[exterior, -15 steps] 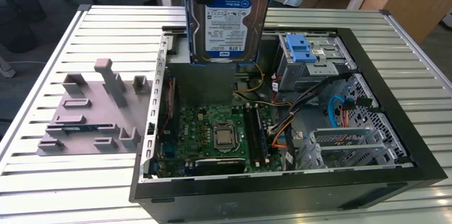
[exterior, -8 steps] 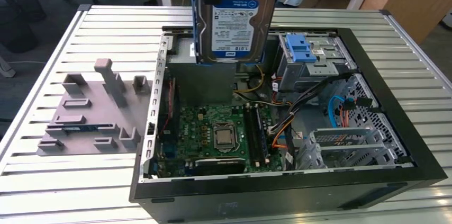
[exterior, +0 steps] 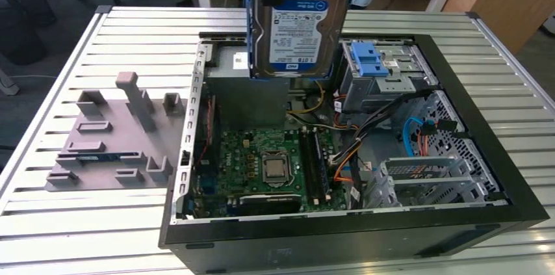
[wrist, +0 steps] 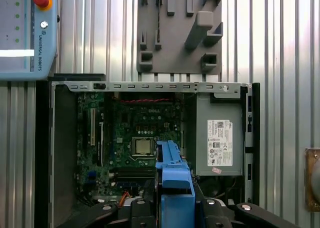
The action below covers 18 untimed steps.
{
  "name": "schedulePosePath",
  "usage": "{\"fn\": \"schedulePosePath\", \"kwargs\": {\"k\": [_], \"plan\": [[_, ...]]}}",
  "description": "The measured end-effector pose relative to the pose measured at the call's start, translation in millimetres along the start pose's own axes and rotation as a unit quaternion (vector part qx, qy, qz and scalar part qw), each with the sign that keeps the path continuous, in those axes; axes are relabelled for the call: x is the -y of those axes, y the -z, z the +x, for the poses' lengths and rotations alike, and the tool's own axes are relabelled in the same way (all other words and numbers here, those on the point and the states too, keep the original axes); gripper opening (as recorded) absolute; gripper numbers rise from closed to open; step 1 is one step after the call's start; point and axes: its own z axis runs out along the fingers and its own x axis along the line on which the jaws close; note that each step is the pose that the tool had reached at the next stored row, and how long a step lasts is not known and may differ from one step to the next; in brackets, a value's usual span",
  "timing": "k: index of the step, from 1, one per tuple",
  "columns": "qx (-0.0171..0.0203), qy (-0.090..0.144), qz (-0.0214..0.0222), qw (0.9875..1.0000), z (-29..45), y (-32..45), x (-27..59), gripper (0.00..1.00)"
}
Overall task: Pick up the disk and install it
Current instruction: 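Insert the disk into the insertion slot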
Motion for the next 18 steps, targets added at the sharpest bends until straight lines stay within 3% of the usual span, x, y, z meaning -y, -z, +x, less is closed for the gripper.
{"fn": "schedulePosePath", "kwargs": {"k": [13, 18], "plan": [[0.0001, 0.0, 0.0, 1.0, 0.6, -1.3, 23.9, 0.36], [0.0, 0.0, 0.0, 1.0, 9.2, -3.0, 26.5, 0.36]]}}
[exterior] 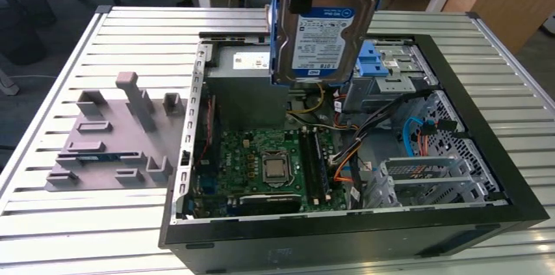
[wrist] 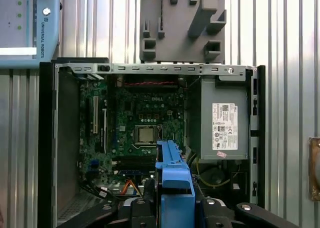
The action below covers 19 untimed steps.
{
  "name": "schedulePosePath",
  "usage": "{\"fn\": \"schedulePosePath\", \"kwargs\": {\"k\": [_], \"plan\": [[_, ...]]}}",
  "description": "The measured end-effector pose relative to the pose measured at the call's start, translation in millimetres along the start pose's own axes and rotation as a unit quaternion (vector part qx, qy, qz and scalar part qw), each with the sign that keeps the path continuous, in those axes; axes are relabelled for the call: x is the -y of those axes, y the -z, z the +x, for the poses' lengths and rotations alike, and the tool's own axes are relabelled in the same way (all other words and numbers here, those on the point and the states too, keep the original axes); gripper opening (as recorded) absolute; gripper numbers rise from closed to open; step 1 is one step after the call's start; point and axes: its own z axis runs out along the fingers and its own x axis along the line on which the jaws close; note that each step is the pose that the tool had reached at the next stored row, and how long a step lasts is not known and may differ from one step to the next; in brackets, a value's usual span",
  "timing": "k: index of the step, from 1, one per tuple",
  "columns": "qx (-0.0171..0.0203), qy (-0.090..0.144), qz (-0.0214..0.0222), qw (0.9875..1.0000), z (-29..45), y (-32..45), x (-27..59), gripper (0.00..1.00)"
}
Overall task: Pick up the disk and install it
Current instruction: 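Insert the disk into the insertion slot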
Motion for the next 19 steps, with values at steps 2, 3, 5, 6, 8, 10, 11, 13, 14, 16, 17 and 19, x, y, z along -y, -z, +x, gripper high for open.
{"fn": "schedulePosePath", "kwargs": {"k": [2, 3, 5, 6, 8, 10, 11, 13, 14, 16, 17, 19], "plan": [[-0.0002, 0.0, 0.0, 1.0, 3.7, -0.5, 0.6, 0.36], [-0.0004, 0.0, 0.0, 1.0, 5.9, -0.5, 0.8, 0.36], [-0.0006, 0.0, 0.0, 1.0, 11.4, -1.1, 1.1, 0.36], [-0.0007, 0.0, 0.0, 1.0, 13.8, -1.3, 1.1, 0.36], [-0.0015, 0.0, 0.0, 1.0, 18.9, -1.5, 1.2, 0.36], [-0.0026, 0.0, 0.0, 1.0, 25.1, -1.7, 1.3, 0.36], [-0.0027, 0.0, 0.0, 1.0, 28.1, -1.9, 1.3, 0.36], [-0.0032, 0.0, 0.0, 1.0, 33.9, -2.1, 1.5, 0.36], [-0.0037, 0.0, 0.0, 1.0, 36.3, -2.1, 1.7, 0.36], [-0.0043, 0.0, 0.0, 1.0, 39.2, -2.2, 3.2, 0.36], [-0.0045, 0.0, 0.0, 1.0, 40.1, -2.2, 5.0, 0.36], [-0.0045, 0.0, 0.0, 1.0, 41.2, -2.3, 11.4, 0.36]]}}
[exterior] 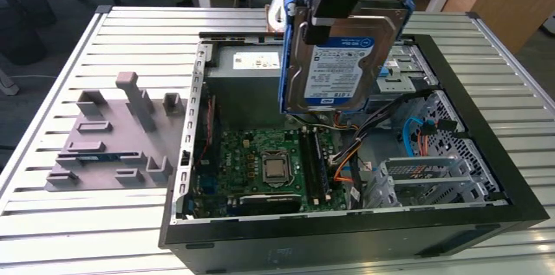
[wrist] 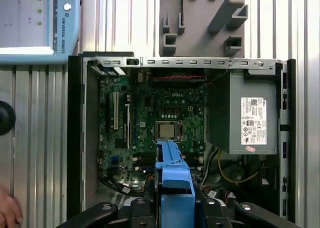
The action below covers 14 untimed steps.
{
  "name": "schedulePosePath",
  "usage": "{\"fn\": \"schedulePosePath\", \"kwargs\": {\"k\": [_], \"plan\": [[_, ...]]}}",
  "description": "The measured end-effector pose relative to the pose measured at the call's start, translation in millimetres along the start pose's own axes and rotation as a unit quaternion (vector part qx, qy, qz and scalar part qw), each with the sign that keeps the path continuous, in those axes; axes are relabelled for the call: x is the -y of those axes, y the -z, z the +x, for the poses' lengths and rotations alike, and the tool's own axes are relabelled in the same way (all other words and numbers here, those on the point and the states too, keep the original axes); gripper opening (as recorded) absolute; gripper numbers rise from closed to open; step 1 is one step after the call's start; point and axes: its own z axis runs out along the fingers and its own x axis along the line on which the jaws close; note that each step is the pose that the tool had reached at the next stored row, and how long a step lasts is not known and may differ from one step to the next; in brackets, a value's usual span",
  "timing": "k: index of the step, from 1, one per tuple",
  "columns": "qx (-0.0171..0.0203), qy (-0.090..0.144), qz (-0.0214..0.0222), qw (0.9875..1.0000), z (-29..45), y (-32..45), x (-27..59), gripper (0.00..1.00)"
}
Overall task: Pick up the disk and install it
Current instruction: 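Insert the disk into the insertion slot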
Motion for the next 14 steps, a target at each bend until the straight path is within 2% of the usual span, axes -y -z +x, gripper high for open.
{"fn": "schedulePosePath", "kwargs": {"k": [4, 6, 9, 14], "plan": [[0.0001, 0.0, 0.0001, 1.0, 1.1, -0.5, 15.3, 0.36], [-0.0001, 0.0, 0.0, 1.0, 2.0, -0.6, 20.0, 0.36], [-0.0001, 0.0, 0.0, 1.0, 6.7, -1.1, 21.9, 0.36], [0.0, 0.0, 0.0, 1.0, 19.7, -2.1, 23.8, 0.36]]}}
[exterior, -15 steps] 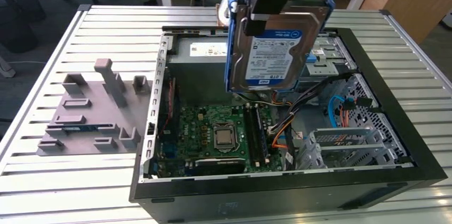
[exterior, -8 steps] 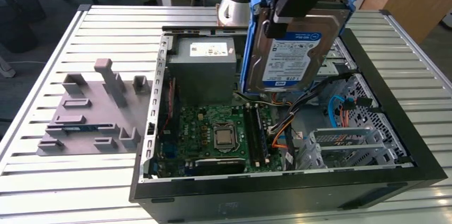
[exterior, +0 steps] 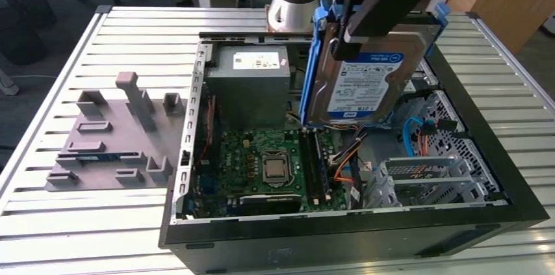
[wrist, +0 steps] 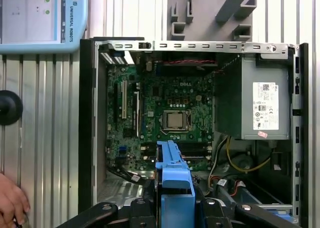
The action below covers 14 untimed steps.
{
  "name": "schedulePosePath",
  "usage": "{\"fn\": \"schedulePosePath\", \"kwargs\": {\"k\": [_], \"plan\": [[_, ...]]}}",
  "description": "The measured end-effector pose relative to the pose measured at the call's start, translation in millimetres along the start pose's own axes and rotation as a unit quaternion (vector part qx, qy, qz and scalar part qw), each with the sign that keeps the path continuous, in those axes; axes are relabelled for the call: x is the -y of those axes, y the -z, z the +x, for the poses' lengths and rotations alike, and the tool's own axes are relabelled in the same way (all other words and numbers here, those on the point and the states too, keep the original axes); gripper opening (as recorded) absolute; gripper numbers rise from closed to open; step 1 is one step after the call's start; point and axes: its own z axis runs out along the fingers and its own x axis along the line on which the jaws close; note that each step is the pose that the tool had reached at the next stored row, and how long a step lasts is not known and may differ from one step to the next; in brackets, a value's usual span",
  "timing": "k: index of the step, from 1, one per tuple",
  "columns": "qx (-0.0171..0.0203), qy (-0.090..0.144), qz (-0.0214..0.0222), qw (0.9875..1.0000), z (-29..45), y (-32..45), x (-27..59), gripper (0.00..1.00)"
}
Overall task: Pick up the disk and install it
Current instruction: 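Insert the disk into the insertion slot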
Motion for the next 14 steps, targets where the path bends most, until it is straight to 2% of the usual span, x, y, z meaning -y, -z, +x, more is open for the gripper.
{"fn": "schedulePosePath", "kwargs": {"k": [8, 14], "plan": [[0.0, 0.0, 0.0, 1.0, 17.9, -1.4, 4.6, 0.36], [0.0, 0.0, 0.0, 1.0, 22.2, -2.4, 17.6, 0.36]]}}
